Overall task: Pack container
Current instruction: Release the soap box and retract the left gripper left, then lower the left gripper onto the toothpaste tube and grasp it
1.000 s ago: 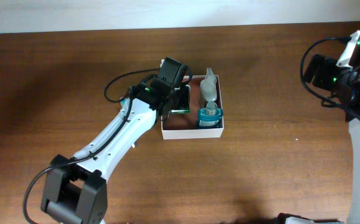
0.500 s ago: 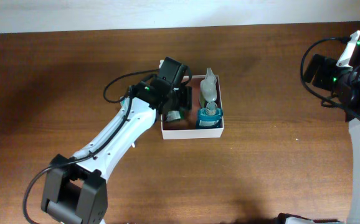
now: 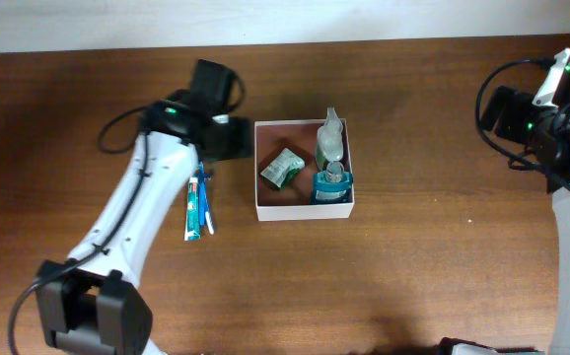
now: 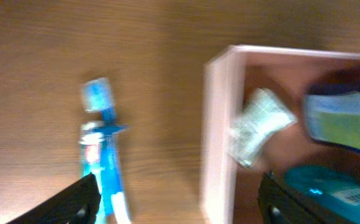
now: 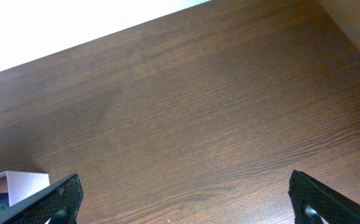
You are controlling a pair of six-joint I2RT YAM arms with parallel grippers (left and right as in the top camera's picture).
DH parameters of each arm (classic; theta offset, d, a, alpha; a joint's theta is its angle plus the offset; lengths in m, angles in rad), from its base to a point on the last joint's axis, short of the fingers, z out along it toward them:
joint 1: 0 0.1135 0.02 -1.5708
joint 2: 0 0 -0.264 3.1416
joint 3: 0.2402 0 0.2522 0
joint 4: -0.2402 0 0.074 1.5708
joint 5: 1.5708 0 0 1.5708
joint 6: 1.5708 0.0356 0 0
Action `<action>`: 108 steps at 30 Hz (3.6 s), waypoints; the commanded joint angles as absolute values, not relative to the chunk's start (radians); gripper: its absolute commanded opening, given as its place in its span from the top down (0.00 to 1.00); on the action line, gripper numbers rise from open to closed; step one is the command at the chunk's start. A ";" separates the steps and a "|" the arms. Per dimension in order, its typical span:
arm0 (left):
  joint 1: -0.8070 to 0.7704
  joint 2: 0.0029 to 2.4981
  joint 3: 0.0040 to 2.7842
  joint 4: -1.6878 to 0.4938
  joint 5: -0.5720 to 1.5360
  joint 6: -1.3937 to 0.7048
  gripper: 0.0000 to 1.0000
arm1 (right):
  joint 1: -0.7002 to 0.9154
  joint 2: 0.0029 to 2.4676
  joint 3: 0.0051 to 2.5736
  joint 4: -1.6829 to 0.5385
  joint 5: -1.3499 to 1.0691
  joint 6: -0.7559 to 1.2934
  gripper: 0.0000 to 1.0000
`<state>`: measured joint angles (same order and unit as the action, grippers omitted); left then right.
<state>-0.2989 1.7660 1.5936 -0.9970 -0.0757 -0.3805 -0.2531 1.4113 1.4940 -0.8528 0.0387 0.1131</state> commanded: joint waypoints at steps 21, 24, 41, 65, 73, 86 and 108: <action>-0.017 1.739 1.546 -1.083 -0.128 -0.366 0.01 | -0.256 1.416 1.496 -0.850 0.034 0.121 0.01; -0.017 1.739 1.494 -1.065 -0.128 -0.366 0.01 | -0.256 1.416 1.496 -0.850 0.034 0.121 0.01; -0.017 1.740 1.197 -0.875 -0.039 -0.365 0.29 | -0.256 1.416 1.496 -0.850 0.034 0.121 0.01; -0.019 1.740 1.159 -0.770 0.076 -0.203 0.63 | -0.256 1.416 1.496 -0.850 0.034 0.121 0.01; -0.020 1.741 1.159 -0.768 0.076 -0.203 0.63 | -0.256 1.416 1.496 -0.850 0.034 0.121 0.01; -0.020 1.755 1.145 -0.735 0.077 -0.195 0.62 | -0.256 1.416 1.496 -0.850 0.034 0.121 0.01; -0.035 1.758 1.079 -0.631 0.090 -0.128 0.43 | -0.256 1.416 1.496 -0.850 0.034 0.121 0.01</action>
<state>-0.0223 1.7649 1.0859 -0.6380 0.0757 -0.1761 -0.2531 1.4117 1.4940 -0.8528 0.0387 0.1131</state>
